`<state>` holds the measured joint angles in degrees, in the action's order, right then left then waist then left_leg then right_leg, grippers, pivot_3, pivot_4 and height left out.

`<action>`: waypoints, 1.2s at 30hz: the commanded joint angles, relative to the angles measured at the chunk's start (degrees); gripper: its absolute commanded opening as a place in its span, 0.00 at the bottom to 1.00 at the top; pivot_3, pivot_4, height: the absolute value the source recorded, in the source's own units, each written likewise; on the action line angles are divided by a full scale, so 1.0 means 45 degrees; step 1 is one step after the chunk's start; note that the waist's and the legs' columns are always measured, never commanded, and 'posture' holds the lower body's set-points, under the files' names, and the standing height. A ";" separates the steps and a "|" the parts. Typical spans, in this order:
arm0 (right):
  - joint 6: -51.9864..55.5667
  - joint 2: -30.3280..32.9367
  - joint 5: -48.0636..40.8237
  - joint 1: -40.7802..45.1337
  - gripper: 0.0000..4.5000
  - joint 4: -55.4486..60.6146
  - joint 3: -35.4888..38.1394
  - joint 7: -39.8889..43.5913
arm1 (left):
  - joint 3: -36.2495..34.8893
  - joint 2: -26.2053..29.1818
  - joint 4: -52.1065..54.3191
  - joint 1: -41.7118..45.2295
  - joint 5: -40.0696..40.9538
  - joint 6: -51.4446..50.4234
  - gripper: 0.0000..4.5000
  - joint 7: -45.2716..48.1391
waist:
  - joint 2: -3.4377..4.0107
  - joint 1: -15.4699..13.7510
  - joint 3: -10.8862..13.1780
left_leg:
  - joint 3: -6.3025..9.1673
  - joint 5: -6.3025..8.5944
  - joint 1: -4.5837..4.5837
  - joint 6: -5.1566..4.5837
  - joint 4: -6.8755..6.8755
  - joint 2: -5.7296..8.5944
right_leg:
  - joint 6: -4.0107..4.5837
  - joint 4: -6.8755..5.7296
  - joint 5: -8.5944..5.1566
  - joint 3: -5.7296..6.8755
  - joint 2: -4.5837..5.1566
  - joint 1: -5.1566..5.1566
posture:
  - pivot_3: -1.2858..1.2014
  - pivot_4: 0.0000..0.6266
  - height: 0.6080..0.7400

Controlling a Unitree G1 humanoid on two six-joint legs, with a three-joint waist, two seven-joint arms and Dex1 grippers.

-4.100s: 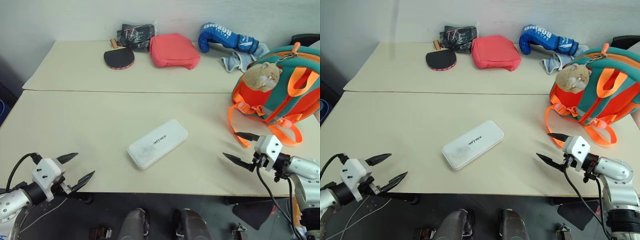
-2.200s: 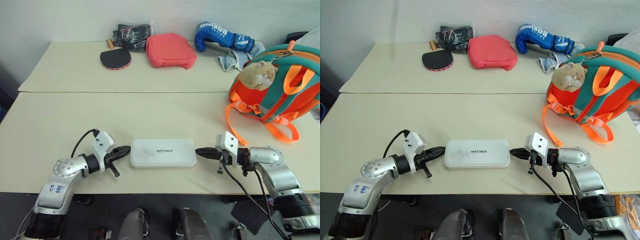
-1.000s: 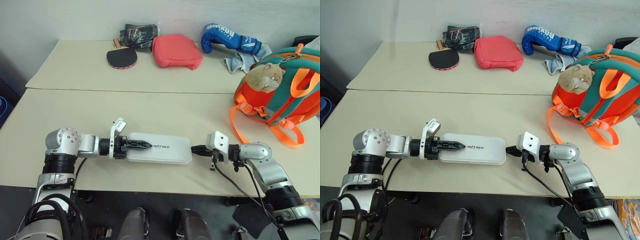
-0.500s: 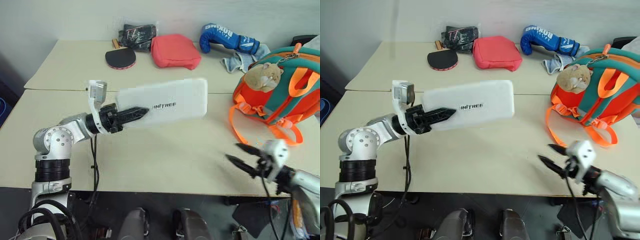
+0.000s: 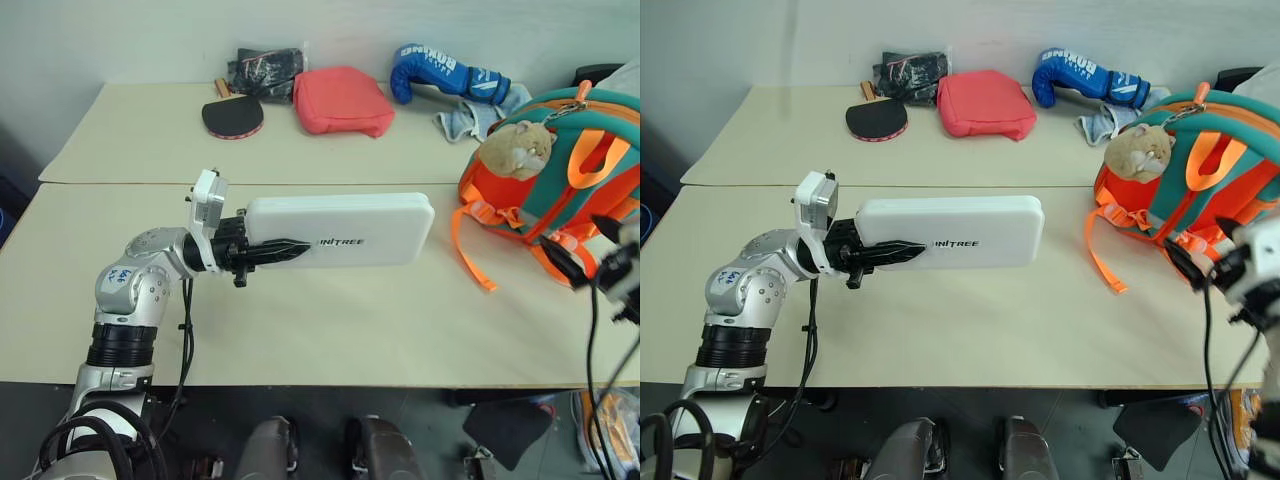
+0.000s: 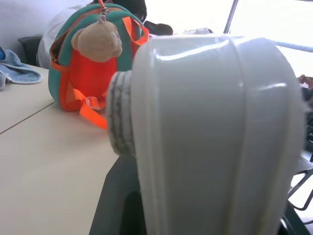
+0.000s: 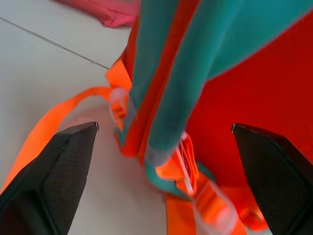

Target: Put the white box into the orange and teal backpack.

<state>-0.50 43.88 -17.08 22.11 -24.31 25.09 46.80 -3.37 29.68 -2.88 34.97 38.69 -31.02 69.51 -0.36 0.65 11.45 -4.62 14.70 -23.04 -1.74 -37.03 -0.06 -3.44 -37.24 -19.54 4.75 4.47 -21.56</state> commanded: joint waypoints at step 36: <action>0.8554 0.0340 -0.8380 -0.2371 0.00 1.0205 -0.2156 0.2645 | -0.5144 0.1767 0.2330 -0.1584 0.3645 -0.2212 0.27 -0.3830 | -0.0028 -0.0160 0.0009 | 0.0043 0.0096 -0.0031 -0.0039 -0.0008 -0.0005 | -0.0004 0.0067 0.0003 0.0001 0.0023 0.0011 | 0.52 0.24 1.00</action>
<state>38.84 44.26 -55.32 10.71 22.07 14.00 57.65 -24.89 36.72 3.13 26.91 51.77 -40.68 52.37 -0.49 -0.07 11.49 -4.42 15.13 -23.18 -1.91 -37.06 -0.08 -3.46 -36.94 -19.53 4.76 4.57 -21.52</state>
